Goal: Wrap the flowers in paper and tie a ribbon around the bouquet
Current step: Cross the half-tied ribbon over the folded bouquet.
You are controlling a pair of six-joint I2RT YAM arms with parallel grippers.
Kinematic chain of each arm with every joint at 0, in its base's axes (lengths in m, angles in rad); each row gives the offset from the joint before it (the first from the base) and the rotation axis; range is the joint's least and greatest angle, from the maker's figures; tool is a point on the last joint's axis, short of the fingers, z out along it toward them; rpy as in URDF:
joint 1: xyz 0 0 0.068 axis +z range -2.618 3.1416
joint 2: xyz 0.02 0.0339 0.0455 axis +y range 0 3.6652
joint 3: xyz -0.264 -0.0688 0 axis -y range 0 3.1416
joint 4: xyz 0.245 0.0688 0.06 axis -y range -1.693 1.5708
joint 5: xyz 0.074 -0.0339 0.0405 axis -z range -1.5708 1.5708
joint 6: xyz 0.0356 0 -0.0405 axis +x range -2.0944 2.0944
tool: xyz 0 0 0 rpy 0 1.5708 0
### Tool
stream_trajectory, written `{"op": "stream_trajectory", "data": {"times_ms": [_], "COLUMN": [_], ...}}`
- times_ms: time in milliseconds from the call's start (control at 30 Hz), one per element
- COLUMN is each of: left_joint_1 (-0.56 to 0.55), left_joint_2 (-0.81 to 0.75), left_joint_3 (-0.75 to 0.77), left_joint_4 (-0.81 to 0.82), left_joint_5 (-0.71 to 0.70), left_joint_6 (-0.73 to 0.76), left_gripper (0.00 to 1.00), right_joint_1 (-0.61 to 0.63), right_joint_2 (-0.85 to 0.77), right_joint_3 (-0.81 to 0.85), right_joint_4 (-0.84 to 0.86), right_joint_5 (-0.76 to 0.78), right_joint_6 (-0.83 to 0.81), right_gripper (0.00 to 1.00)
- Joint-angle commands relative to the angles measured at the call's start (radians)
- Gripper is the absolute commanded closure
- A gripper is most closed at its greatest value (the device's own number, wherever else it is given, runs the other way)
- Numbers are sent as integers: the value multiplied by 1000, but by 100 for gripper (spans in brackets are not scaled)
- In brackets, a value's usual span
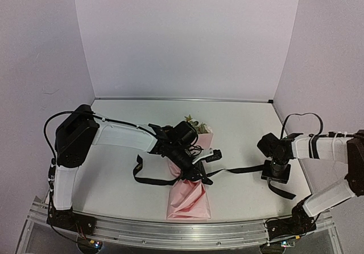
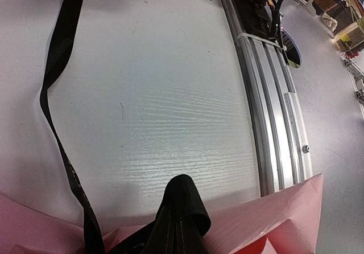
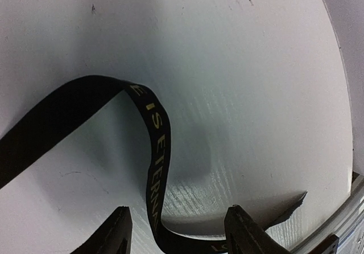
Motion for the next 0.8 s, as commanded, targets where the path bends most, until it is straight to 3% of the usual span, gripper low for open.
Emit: {"op": "stream_trajectory", "data": {"times_ms": [0,100,133,467,767], "left_joint_1": [-1,-1,-2,-1,0], "left_joint_2": [7,0,-1,-1,-6], "left_joint_3": [52,55,55,81,80], "left_joint_4": [-17,6,13,97,174], "left_joint_5": [-9,-21,-23,-112,-120], "left_joint_6": [6,-12,-18,-36,-56], "left_gripper": [99,98,98,98,99], "right_joint_1": [-22,-27,-26,-14,-2], "right_joint_2": [33,56,58,-63,-39], "right_joint_3": [26,57,78,334,586], "right_joint_4": [40,44,40,-134,-178], "right_joint_5": [-1,-21,-41,-220,-349], "right_joint_6": [-15,-40,-51,-101,-100], "right_gripper": [57,92,99,100,100]}}
